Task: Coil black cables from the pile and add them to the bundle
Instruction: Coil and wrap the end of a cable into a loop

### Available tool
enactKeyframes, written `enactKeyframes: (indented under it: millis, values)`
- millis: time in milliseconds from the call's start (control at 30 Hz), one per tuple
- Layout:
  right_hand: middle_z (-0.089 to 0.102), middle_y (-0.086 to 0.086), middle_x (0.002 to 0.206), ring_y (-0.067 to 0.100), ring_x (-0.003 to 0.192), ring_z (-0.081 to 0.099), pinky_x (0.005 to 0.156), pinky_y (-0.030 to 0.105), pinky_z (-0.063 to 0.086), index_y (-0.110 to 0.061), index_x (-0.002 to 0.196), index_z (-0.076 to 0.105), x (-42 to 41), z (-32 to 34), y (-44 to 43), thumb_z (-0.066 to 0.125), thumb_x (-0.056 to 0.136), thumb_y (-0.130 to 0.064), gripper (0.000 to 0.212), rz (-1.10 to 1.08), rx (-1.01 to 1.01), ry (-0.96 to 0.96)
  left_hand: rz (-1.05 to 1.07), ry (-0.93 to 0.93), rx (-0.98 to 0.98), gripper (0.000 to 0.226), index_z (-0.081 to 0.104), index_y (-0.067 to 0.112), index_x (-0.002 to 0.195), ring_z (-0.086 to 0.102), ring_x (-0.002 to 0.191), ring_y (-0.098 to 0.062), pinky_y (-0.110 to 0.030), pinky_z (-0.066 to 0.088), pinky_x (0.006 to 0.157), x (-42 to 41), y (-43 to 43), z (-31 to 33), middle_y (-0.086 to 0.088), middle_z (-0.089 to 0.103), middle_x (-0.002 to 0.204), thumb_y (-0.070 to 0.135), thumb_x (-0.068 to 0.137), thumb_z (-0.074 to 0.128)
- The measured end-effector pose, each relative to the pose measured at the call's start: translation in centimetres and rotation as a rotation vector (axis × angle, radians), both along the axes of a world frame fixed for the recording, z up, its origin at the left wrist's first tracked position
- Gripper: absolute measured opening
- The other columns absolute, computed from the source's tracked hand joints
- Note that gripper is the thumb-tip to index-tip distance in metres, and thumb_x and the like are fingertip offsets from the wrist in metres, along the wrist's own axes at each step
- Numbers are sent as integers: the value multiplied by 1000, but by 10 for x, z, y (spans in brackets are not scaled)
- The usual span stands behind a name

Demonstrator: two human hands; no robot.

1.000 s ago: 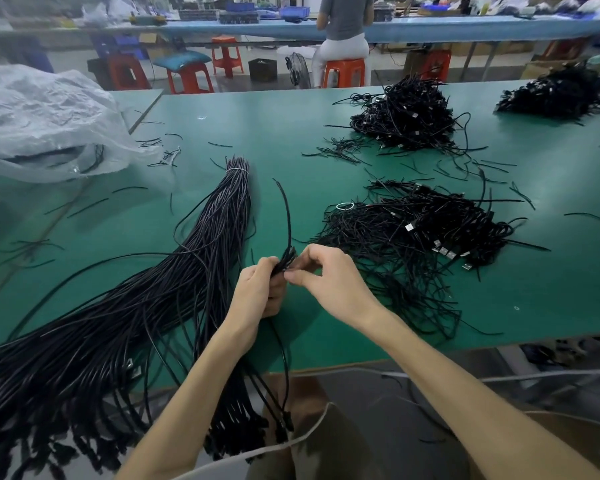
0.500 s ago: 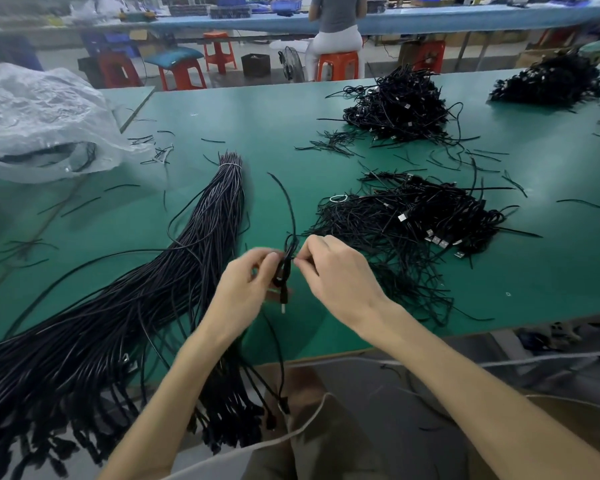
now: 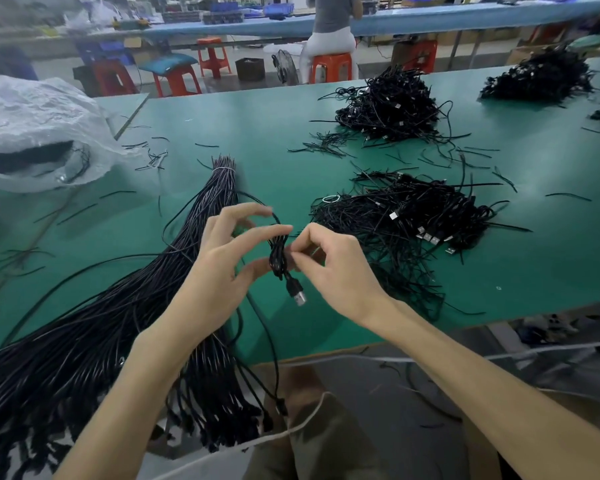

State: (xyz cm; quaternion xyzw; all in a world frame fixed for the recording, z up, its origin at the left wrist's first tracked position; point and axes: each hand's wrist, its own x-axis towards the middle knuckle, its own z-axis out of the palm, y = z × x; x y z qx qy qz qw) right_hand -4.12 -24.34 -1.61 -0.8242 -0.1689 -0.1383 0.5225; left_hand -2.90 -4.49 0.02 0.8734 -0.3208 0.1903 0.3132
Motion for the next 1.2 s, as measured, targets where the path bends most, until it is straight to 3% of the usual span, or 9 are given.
enactKeyframes:
  millis: [200, 300, 433, 500, 667, 800, 900, 1033, 1200]
  values:
    - [71, 1, 75, 23, 65, 66, 64, 34, 53, -8, 86, 63, -4, 3, -1, 69, 96, -5, 12, 11, 121, 39, -107, 68, 75, 47, 59, 30, 141, 44, 134, -6, -19, 32, 110, 7, 0, 1, 24, 51, 147, 54, 105, 39]
    - [72, 6, 78, 32, 75, 67, 74, 48, 54, -6, 84, 66, -5, 4, 2, 70, 93, -3, 10, 32, 133, 44, -26, 91, -21, 50, 65, 24, 115, 52, 105, -1, -14, 36, 87, 5, -7, -4, 25, 62, 110, 62, 103, 34]
    - [74, -7, 79, 7, 75, 67, 74, 21, 50, -10, 84, 73, -3, 0, 8, 68, 91, -4, 11, -25, 107, 6, 196, 160, -85, 53, 58, 24, 81, 52, 59, -8, -25, 35, 53, 3, -21, -4, 13, 60, 67, 67, 101, 34]
    - [74, -6, 81, 8, 76, 67, 75, 26, 52, -10, 85, 69, -2, -3, 10, 68, 93, -5, 9, -61, 102, -9, 313, 262, -130, 53, 62, 23, 77, 54, 52, -13, -32, 43, 51, 3, -29, -2, 12, 63, 61, 63, 102, 38]
    - [62, 8, 78, 27, 72, 57, 67, 41, 52, -2, 82, 61, -3, -16, 11, 67, 97, -5, 16, -179, -414, -461, 362, 659, -92, 23, 52, 22, 108, 59, 50, -20, -29, 45, 50, 8, -32, 6, 7, 70, 56, 42, 108, 42]
    - [62, 11, 78, 32, 73, 58, 67, 46, 53, 0, 82, 60, -3, -17, 3, 68, 91, 4, 12, -189, -449, -487, -163, 921, -392, 31, 53, 2, 130, 61, 61, -27, -29, 46, 54, 5, -10, 16, -15, 75, 83, 21, 112, 36]
    - [63, 8, 82, 27, 79, 59, 69, 38, 49, 1, 84, 62, -6, -15, 0, 70, 91, -1, 11, -176, -331, -397, -299, 833, -313, 31, 57, 1, 132, 63, 71, -22, -25, 45, 58, 4, -2, 11, -12, 71, 91, 11, 104, 49]
    - [61, 4, 84, 18, 81, 52, 71, 28, 42, 0, 86, 61, -8, -12, 4, 69, 93, -3, 11, -148, -287, -337, -80, 496, -163, 21, 69, 11, 103, 55, 70, -1, -21, 46, 66, 13, -13, 2, 0, 65, 88, 29, 98, 57]
    - [61, 7, 80, 27, 76, 56, 71, 38, 50, -2, 83, 60, -3, -11, 6, 67, 95, -1, 14, -130, -405, -448, 163, 331, 89, 52, 55, 8, 79, 54, 71, -19, -35, 45, 65, 20, -21, -4, -3, 56, 80, 53, 101, 42]
